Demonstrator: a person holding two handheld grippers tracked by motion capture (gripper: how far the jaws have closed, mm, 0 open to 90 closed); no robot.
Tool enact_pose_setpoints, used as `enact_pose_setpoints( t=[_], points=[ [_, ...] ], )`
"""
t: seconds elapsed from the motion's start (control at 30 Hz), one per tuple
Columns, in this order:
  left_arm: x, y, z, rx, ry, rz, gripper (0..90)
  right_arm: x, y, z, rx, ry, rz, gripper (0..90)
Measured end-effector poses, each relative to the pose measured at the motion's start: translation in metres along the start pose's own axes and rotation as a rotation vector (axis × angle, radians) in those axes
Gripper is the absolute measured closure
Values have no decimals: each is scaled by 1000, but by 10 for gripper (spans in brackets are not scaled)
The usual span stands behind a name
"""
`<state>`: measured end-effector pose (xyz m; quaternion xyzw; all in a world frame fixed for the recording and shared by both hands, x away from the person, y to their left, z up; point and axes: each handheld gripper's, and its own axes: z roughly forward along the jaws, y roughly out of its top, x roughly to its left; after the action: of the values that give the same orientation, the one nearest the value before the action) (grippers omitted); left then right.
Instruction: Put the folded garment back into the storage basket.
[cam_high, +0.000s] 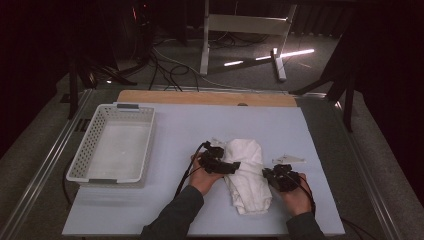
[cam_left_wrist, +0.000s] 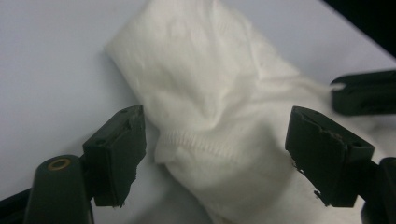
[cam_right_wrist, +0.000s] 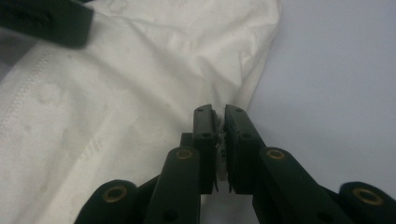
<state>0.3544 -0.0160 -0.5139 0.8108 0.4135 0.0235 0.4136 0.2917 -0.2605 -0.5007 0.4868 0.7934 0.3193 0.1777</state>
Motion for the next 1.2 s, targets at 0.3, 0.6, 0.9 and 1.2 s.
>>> enact_pose_setpoints(
  t=[0.3, 0.6, 0.9, 1.2],
  points=[
    [-2, -4, 7, 61, -43, -25, 278, 0, 0, -1, -2, 0, -9, 832],
    [-3, -5, 8, 79, -108, -74, 420, 1, 1, -2, -5, 1, -9, 833],
    [-8, -8, 8, 78, -100, -88, 562, 0, 1, -4, -6, 1, -7, 837],
    [-3, -8, 4, 49, -115, -89, 702, -1, -3, -5, 1, 12, -15, 830]
  ],
)
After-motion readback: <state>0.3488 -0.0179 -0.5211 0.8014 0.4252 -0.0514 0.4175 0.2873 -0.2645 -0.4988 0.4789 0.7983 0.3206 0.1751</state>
